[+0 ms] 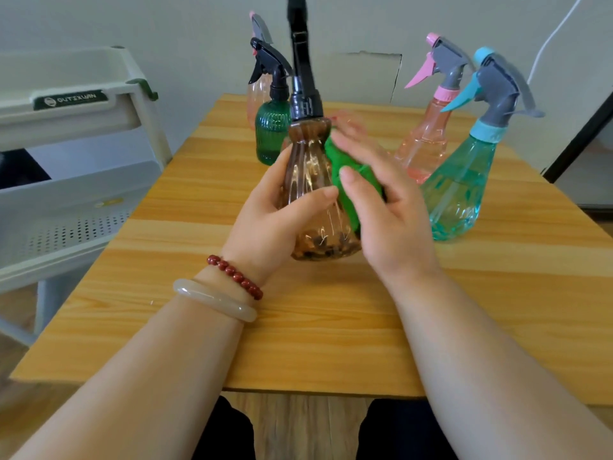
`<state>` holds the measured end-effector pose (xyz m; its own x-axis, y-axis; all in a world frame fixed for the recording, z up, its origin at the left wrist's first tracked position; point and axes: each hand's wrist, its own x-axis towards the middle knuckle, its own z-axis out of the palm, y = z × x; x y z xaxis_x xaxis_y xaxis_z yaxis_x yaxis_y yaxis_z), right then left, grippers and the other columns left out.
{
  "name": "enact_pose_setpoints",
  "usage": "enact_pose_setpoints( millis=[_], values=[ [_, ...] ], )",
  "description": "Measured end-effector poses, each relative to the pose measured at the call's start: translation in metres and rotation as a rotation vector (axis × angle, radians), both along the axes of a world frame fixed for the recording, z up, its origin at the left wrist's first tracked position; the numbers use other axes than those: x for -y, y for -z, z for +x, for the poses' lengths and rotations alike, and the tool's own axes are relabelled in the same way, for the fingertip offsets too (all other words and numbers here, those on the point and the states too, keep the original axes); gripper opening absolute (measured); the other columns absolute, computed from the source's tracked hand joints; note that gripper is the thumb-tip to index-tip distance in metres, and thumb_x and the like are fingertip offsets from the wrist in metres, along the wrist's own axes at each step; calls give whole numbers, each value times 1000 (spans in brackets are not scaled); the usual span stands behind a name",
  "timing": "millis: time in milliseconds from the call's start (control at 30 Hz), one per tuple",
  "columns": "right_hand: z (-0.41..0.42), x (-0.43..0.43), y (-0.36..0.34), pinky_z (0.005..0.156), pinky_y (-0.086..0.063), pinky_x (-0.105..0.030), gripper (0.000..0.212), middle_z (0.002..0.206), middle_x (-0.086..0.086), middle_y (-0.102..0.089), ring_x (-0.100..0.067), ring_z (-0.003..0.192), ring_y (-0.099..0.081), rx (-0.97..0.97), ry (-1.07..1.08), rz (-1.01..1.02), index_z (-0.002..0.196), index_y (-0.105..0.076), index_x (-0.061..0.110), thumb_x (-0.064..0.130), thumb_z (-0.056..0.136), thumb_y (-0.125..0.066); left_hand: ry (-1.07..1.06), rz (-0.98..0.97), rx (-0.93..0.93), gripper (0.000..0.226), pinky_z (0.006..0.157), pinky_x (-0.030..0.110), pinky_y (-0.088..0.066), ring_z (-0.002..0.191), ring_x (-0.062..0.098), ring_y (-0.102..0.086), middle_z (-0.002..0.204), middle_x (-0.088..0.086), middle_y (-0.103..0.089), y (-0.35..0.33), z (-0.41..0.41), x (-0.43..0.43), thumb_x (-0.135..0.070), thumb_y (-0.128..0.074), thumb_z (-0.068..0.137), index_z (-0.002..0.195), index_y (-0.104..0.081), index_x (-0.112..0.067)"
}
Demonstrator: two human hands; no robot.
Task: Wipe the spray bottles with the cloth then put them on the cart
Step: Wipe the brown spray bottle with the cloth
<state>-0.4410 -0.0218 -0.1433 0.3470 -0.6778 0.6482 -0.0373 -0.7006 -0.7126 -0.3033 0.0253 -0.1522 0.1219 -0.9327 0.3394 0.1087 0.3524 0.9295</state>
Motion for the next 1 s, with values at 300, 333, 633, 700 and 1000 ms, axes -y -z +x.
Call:
enact_pose_setpoints(
  millis=[300,333,633,700,1000],
  values=[
    [8,1,5,99,-46,-24,31,108,20,-71,1,113,-60,43,44,240,107,-68,38,18,102,-45,-124,40,-144,67,96,50,-53,112,31,-66,115,9,-69,-1,9,2,-33,-71,74,135,-51,-14],
    [8,-3,4,102,-42,-20,30,115,19,-68,1,119,-57,49,31,185,113,-67,32,16,102,-45,-129,59,-178,68,96,50,-53,111,30,-66,114,7,-70,-1,8,2,-35,-72,73,134,-50,-14],
    [15,-7,3,95,-37,-6,27,113,26,-65,12,114,-54,64,156,123,118,-65,23,14,102,-46,-135,102,-225,53,100,54,-50,114,32,-65,121,16,-68,-1,6,2,-27,-69,83,132,-55,-11],
    [12,-1,8,83,-39,-2,27,97,32,-67,18,100,-56,51,124,260,113,-67,30,20,104,-43,-138,101,-247,58,91,52,-54,113,34,-65,121,16,-67,-1,5,3,-32,-71,80,132,-56,-11],
    [19,-9,8,109,-36,-20,30,131,2,-60,-7,129,-50,-4,146,-140,126,-62,7,12,100,-47,-128,105,-278,43,94,53,-51,115,39,-62,123,18,-66,-2,6,1,-28,-60,89,128,-59,-11]
  ],
)
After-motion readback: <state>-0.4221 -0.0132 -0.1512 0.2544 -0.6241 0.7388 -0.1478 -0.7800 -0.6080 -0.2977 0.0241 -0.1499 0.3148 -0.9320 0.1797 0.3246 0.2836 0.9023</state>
